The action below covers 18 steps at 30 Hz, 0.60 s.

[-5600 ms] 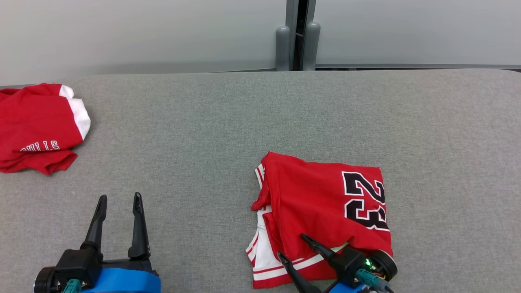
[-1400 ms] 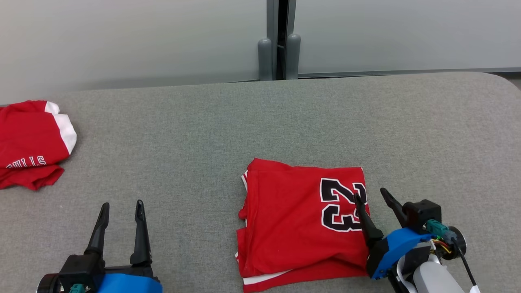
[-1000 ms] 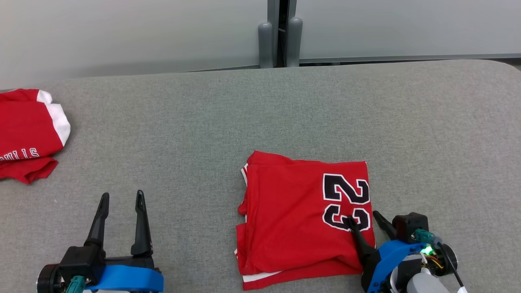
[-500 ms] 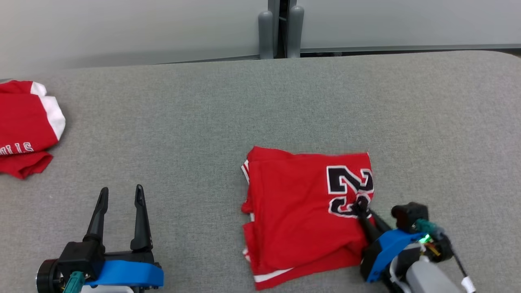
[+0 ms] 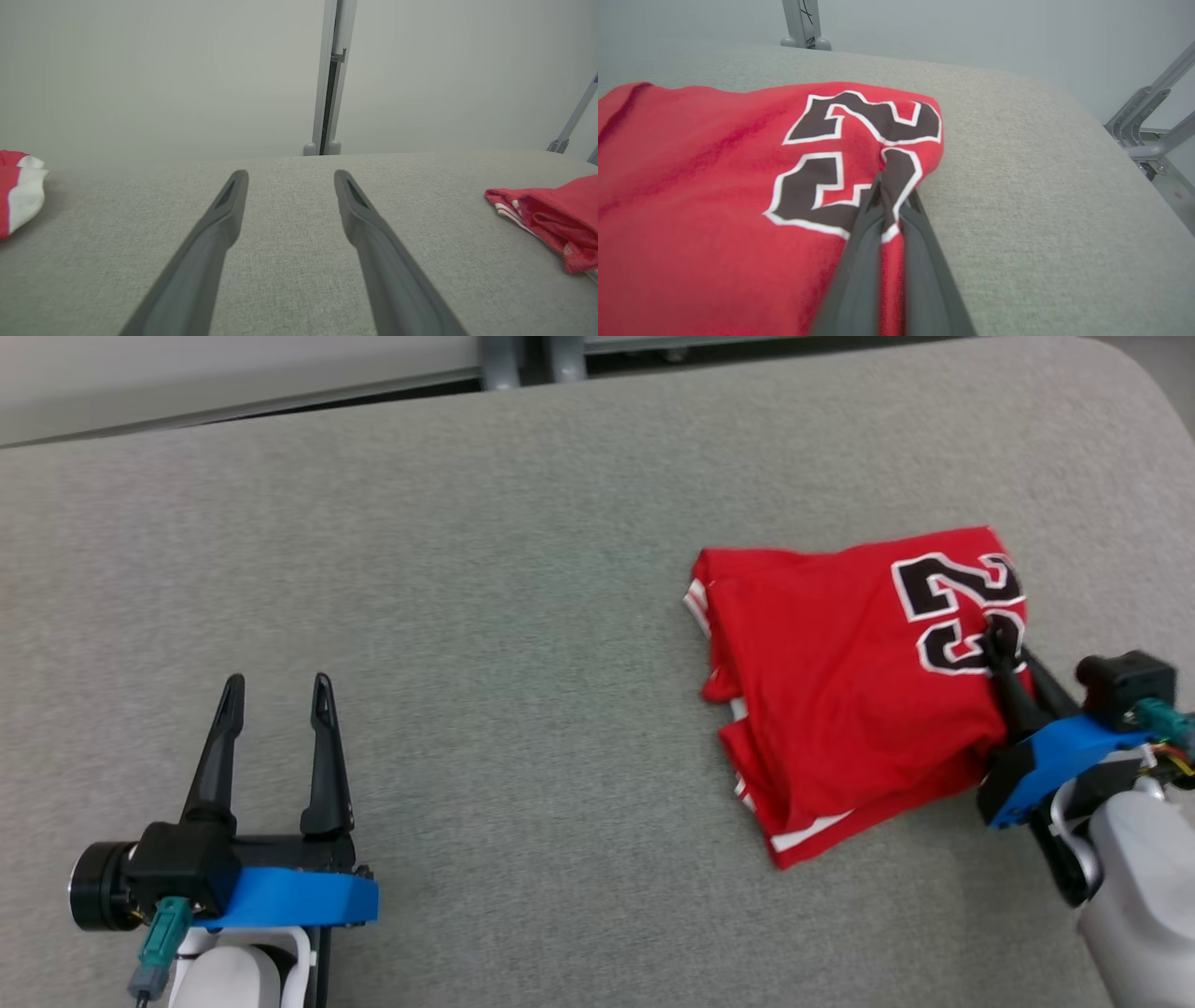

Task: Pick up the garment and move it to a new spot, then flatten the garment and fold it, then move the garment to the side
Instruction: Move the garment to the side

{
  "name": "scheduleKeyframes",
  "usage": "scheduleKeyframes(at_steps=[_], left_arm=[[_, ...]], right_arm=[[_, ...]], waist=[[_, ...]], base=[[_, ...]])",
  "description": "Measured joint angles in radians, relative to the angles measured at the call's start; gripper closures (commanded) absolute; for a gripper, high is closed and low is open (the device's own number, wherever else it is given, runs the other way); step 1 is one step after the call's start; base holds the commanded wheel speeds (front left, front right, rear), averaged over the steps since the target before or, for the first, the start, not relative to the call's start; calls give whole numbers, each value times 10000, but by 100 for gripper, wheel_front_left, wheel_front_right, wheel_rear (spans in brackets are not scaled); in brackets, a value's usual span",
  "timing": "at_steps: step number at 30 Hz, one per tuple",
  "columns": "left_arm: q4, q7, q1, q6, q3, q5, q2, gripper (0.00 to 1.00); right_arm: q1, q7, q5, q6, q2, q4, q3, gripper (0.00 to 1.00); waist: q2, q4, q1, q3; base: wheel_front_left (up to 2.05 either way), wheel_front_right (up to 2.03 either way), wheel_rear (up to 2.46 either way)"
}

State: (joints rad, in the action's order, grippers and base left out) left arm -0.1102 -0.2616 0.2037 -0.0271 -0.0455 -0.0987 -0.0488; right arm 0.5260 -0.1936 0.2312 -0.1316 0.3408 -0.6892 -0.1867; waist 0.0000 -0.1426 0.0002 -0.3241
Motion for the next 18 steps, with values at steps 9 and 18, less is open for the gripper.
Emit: scheduleKeyframes(at_steps=[9, 18], left_arm=[[29, 0, 466, 151, 90, 311, -13, 0], [127, 0, 631, 276, 56, 414, -12, 0]], right_arm=[[480, -364, 98, 2, 378, -82, 495, 100], [2080, -380, -105, 2, 853, -161, 173, 100]], waist=[[0, -970, -1, -652], [0, -925, -1, -1005]], base=[[0, 0, 0], [0, 0, 0]])
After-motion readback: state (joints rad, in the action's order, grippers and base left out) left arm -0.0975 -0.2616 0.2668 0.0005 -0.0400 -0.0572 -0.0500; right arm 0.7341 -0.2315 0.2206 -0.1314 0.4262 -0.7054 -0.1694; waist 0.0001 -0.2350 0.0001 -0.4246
